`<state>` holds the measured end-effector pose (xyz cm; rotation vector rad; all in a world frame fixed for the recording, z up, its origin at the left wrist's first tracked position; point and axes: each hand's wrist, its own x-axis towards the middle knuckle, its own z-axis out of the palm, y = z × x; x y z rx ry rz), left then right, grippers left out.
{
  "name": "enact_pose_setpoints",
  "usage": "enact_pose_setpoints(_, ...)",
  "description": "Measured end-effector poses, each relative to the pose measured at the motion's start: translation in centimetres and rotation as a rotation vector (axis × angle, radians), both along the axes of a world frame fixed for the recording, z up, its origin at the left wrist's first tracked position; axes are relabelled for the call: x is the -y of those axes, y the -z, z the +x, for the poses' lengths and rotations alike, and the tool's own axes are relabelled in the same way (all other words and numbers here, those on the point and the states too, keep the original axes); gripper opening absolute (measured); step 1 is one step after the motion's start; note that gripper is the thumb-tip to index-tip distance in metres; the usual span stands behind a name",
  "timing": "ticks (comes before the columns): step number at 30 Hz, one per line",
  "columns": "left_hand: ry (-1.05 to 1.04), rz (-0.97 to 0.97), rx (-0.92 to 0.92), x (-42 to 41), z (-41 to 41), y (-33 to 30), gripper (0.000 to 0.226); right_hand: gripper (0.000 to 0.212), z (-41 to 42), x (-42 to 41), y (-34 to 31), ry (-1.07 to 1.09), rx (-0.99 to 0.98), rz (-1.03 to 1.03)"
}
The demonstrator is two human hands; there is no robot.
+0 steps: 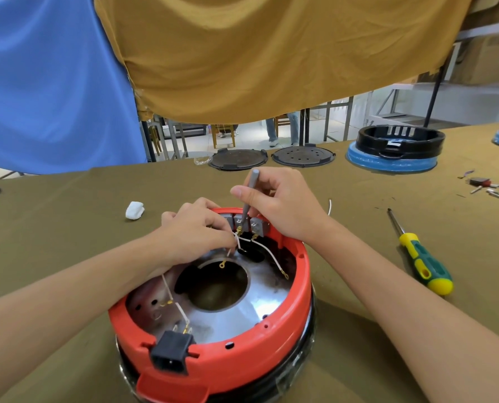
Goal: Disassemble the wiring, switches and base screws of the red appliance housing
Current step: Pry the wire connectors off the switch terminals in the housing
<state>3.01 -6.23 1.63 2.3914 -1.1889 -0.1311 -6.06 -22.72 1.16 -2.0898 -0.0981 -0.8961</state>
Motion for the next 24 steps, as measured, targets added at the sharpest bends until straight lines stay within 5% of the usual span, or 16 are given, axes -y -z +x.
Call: enact_pose_setpoints(24, -0.001, 0.020, -0.010, -0.09, -0.47, -0.29, 0.024, 0.025, 0.61, 0.53, 0.30, -0.036, -0.102, 0.233)
